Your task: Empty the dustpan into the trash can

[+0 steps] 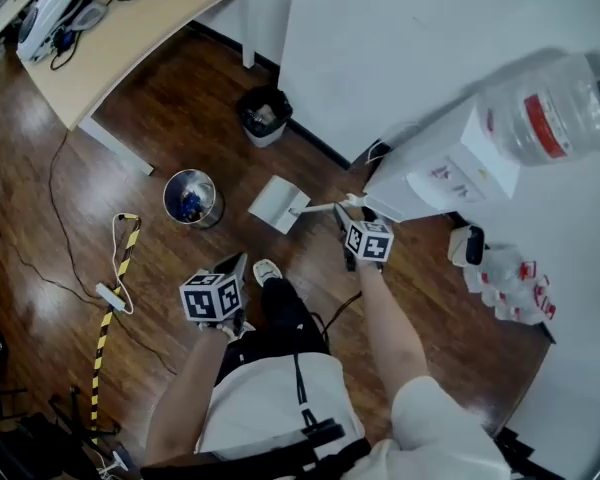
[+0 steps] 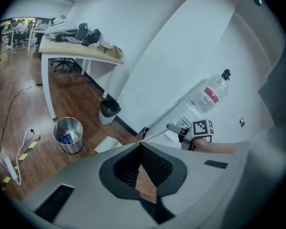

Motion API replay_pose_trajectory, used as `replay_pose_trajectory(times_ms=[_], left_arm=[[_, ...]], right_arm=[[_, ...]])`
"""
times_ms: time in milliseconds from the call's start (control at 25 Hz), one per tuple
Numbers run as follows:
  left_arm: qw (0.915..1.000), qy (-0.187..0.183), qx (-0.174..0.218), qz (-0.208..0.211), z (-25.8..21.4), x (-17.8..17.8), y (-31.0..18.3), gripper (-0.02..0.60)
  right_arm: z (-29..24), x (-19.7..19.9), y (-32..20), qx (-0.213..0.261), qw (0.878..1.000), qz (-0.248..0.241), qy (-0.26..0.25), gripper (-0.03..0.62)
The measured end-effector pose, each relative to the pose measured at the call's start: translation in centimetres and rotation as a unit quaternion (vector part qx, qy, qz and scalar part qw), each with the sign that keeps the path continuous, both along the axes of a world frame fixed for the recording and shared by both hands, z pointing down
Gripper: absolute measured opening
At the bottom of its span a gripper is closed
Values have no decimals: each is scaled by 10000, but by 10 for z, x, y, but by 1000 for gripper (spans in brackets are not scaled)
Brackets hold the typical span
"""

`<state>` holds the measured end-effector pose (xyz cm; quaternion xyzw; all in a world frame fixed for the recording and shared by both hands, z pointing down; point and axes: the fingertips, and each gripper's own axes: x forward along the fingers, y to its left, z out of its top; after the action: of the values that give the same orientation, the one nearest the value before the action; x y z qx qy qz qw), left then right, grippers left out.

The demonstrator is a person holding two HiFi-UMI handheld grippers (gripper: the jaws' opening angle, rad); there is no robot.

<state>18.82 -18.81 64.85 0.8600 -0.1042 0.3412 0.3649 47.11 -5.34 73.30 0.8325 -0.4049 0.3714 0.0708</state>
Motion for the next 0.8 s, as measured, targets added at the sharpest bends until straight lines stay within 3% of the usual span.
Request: replay_pose_trajectory(times_ms=[280, 480, 520, 680, 760, 800], left_arm=[[9993, 124, 17, 339, -9, 8, 24, -11], [9994, 326, 62, 121, -21, -15, 20, -11], [9993, 379, 63, 20, -24, -24, 18, -11], [9971, 650, 105, -393, -36, -58, 7, -11], [9955, 703, 121, -631, -37, -79, 4, -11], [9945, 717, 116, -755, -38, -90, 4, -11]], right_arm=[[13, -46, 35, -606, 9972, -111, -429, 422], [-6, -94, 58, -708, 9958, -271, -519, 404], [-14, -105, 61, -645, 9960, -291, -549, 369], [-51, -141, 61, -643, 9962, -466, -363, 91], [-65, -158, 53, -729, 9945, -716, -242, 3], [-71, -167, 47, -744, 9932, -863, -225, 3]])
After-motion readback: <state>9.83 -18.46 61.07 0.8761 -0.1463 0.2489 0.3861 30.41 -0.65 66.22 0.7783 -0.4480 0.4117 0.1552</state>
